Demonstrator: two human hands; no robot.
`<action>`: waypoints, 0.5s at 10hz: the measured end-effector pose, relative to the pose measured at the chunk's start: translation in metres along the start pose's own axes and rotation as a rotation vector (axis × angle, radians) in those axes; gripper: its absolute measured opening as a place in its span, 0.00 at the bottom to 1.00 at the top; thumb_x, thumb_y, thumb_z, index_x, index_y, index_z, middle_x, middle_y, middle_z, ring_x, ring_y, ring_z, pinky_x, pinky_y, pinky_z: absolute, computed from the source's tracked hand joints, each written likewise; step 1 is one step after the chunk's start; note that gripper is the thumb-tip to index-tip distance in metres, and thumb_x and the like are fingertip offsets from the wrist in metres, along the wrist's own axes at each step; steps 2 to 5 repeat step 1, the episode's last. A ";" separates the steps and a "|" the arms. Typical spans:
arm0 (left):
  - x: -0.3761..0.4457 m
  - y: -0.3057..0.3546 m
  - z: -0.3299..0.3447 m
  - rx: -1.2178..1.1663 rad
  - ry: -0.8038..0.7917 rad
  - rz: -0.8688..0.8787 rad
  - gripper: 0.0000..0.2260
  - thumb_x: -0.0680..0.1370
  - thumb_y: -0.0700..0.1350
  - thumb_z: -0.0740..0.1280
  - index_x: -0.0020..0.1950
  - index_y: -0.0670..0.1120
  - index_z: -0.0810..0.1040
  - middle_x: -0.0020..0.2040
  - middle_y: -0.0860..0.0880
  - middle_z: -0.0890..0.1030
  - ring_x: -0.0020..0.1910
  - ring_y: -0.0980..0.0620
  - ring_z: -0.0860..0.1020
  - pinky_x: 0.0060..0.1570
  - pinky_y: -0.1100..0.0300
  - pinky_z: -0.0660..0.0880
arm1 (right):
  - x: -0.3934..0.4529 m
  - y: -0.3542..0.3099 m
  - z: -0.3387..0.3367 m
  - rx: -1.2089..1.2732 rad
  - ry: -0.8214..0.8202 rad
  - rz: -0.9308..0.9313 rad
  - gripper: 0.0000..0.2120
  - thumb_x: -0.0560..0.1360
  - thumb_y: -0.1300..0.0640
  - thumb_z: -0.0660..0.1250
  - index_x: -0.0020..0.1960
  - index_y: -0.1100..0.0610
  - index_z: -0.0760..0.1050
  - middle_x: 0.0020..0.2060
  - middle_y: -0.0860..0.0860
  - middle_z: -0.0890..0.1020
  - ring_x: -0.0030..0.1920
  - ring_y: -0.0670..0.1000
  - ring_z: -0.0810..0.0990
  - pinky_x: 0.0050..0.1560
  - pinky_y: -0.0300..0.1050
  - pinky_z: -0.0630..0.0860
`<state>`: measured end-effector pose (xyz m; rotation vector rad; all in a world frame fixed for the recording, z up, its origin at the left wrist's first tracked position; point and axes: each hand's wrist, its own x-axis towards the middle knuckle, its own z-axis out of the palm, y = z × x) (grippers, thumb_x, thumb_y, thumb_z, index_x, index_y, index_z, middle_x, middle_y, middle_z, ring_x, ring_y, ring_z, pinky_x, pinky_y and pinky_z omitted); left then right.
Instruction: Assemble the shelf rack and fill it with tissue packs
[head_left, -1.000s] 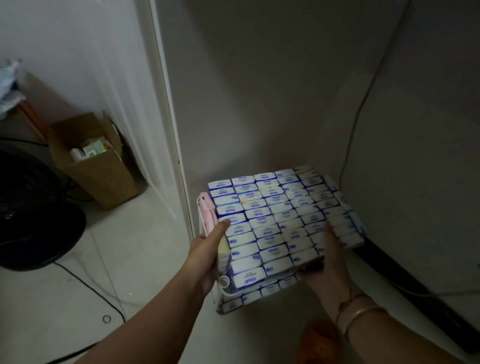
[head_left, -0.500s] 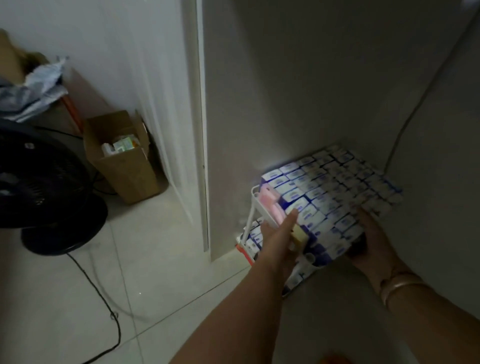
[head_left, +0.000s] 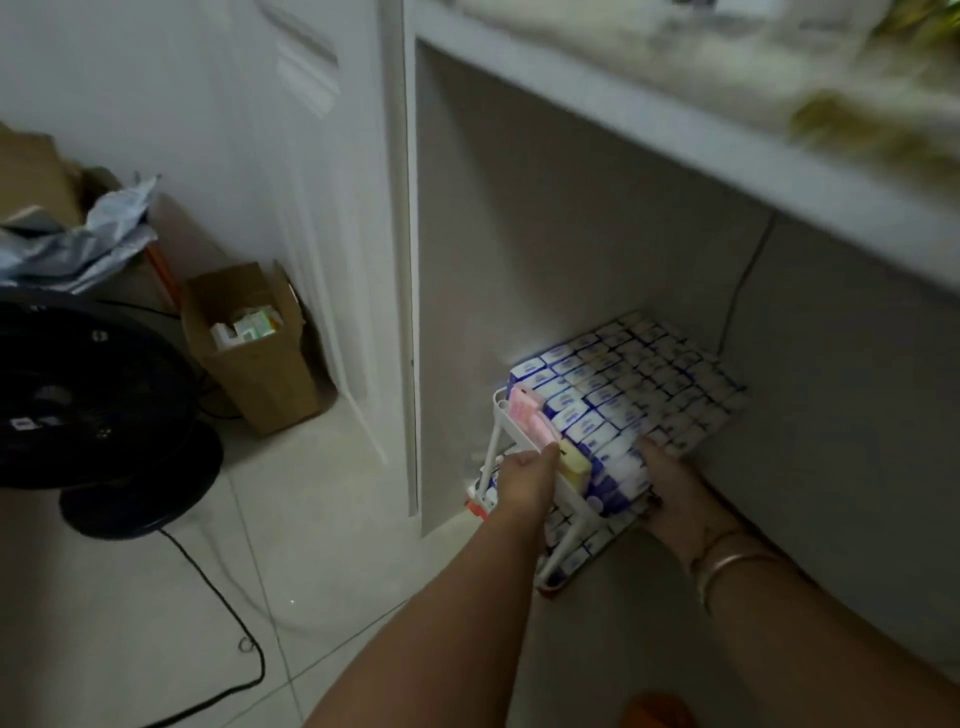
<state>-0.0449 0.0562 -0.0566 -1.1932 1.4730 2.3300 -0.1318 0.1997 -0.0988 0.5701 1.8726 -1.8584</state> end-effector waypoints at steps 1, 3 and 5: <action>-0.045 0.016 -0.006 0.124 0.052 0.083 0.03 0.79 0.46 0.61 0.50 0.47 0.72 0.42 0.49 0.74 0.39 0.54 0.72 0.38 0.63 0.69 | -0.030 -0.004 0.011 -0.010 0.059 -0.040 0.27 0.69 0.45 0.71 0.64 0.56 0.73 0.57 0.57 0.80 0.50 0.57 0.81 0.40 0.44 0.78; -0.045 0.016 -0.006 0.124 0.052 0.083 0.03 0.79 0.46 0.61 0.50 0.47 0.72 0.42 0.49 0.74 0.39 0.54 0.72 0.38 0.63 0.69 | -0.030 -0.004 0.011 -0.010 0.059 -0.040 0.27 0.69 0.45 0.71 0.64 0.56 0.73 0.57 0.57 0.80 0.50 0.57 0.81 0.40 0.44 0.78; -0.045 0.016 -0.006 0.124 0.052 0.083 0.03 0.79 0.46 0.61 0.50 0.47 0.72 0.42 0.49 0.74 0.39 0.54 0.72 0.38 0.63 0.69 | -0.030 -0.004 0.011 -0.010 0.059 -0.040 0.27 0.69 0.45 0.71 0.64 0.56 0.73 0.57 0.57 0.80 0.50 0.57 0.81 0.40 0.44 0.78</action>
